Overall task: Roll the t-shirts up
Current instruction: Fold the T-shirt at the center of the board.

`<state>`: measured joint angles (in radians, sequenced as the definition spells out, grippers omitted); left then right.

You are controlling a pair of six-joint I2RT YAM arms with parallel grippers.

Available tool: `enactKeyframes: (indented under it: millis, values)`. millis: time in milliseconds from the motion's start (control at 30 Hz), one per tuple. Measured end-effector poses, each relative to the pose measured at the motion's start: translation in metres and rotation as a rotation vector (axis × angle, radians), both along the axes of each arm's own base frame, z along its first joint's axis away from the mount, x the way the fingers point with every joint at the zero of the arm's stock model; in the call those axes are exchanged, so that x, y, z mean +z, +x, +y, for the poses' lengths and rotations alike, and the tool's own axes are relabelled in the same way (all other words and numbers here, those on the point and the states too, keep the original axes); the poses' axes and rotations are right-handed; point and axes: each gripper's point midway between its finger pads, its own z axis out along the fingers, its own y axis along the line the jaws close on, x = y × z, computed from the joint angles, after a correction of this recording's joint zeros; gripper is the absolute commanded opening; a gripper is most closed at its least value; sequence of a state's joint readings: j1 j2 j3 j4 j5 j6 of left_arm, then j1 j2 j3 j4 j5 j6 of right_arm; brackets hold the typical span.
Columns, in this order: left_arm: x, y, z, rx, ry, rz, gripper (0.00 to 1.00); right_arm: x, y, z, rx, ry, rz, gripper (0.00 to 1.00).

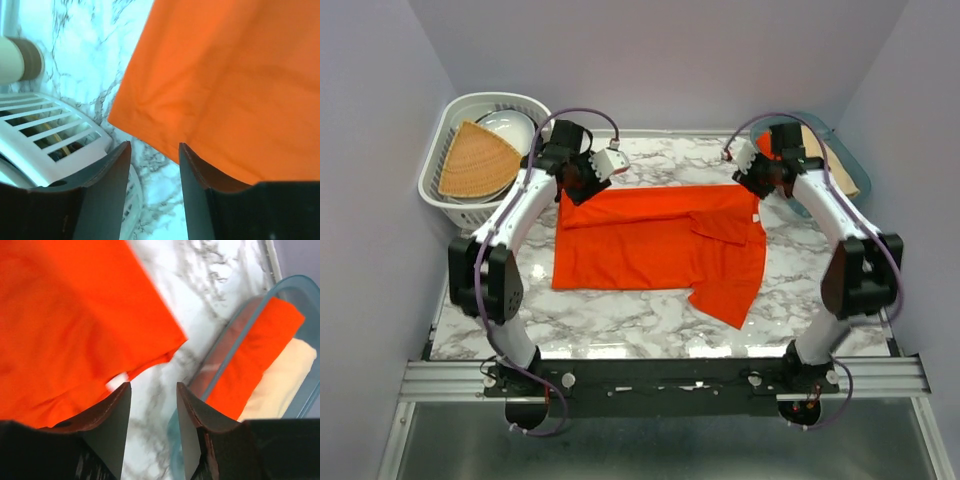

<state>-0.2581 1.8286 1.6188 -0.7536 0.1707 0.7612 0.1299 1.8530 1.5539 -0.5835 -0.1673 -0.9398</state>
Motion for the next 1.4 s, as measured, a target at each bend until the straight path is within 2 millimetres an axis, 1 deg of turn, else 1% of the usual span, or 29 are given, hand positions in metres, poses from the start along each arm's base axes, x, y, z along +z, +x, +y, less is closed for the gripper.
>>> enactKeyframes:
  millis: [67, 100, 133, 167, 200, 233, 300, 333, 367, 433, 467, 500, 567, 667, 767, 833, 1067, 1133, 1300, 1400]
  values:
    - [0.024, -0.029, -0.008, -0.057, -0.042, -0.036, 0.59, 0.019, -0.036, 0.007, 0.051, 0.047, -0.024, 0.55]
    - [0.029, -0.038, -0.01, -0.074, -0.053, -0.05, 0.59, 0.029, -0.057, 0.012, 0.088, 0.078, -0.039, 0.55]
    - [0.032, -0.054, -0.012, -0.099, -0.065, -0.049, 0.58, 0.032, -0.07, 0.016, 0.111, 0.095, -0.039, 0.55]
    - [0.03, -0.066, -0.013, -0.115, -0.071, -0.036, 0.58, 0.031, -0.084, 0.019, 0.135, 0.115, -0.028, 0.56]
    - [0.024, -0.076, -0.012, -0.123, -0.071, -0.014, 0.58, 0.026, -0.097, 0.023, 0.158, 0.133, -0.002, 0.56]
    - [0.014, -0.087, -0.01, -0.131, -0.066, 0.019, 0.58, 0.017, -0.112, 0.027, 0.185, 0.15, 0.043, 0.56]
    - [-0.012, -0.109, -0.004, -0.153, -0.042, 0.096, 0.6, -0.003, -0.138, 0.031, 0.227, 0.169, 0.123, 0.56]
    - [-0.026, -0.122, 0.0, -0.17, -0.023, 0.137, 0.61, -0.016, -0.157, 0.033, 0.266, 0.171, 0.168, 0.56]
    - [-0.038, -0.137, 0.005, -0.194, -0.003, 0.171, 0.62, -0.024, -0.171, 0.034, 0.288, 0.172, 0.201, 0.57]
    - [-0.06, -0.171, 0.019, -0.263, 0.042, 0.226, 0.62, -0.038, -0.205, 0.034, 0.366, 0.153, 0.226, 0.57]
    - [-0.064, -0.181, 0.022, -0.288, 0.055, 0.237, 0.62, -0.042, -0.217, 0.034, 0.394, 0.146, 0.231, 0.56]
    - [-0.069, -0.2, 0.029, -0.34, 0.077, 0.242, 0.61, -0.044, -0.239, 0.036, 0.463, 0.128, 0.211, 0.55]
    - [-0.071, -0.211, 0.033, -0.376, 0.093, 0.244, 0.59, -0.044, -0.259, 0.041, 0.534, 0.116, 0.187, 0.51]
    - [-0.075, -0.212, 0.034, -0.403, 0.106, 0.261, 0.58, -0.043, -0.279, 0.052, 0.669, 0.092, 0.131, 0.47]
    - [-0.082, -0.211, 0.034, -0.4, 0.11, 0.293, 0.58, -0.053, -0.307, 0.061, 0.805, 0.071, 0.133, 0.47]
    - [-0.086, -0.211, 0.036, -0.384, 0.113, 0.31, 0.58, -0.058, -0.319, 0.063, 0.857, 0.072, 0.16, 0.48]
    - [-0.087, -0.202, 0.04, -0.321, 0.111, 0.293, 0.57, -0.077, -0.345, 0.061, 0.997, 0.052, 0.299, 0.49]
    - [-0.087, -0.201, 0.041, -0.303, 0.105, 0.295, 0.57, -0.08, -0.347, 0.06, 1.028, 0.039, 0.298, 0.48]
    - [-0.089, -0.199, 0.043, -0.275, 0.098, 0.297, 0.56, -0.1, -0.362, 0.052, 1.076, -0.001, 0.339, 0.48]
    - [-0.091, -0.2, 0.044, -0.267, 0.095, 0.303, 0.56, -0.107, -0.363, 0.049, 1.088, -0.021, 0.343, 0.48]
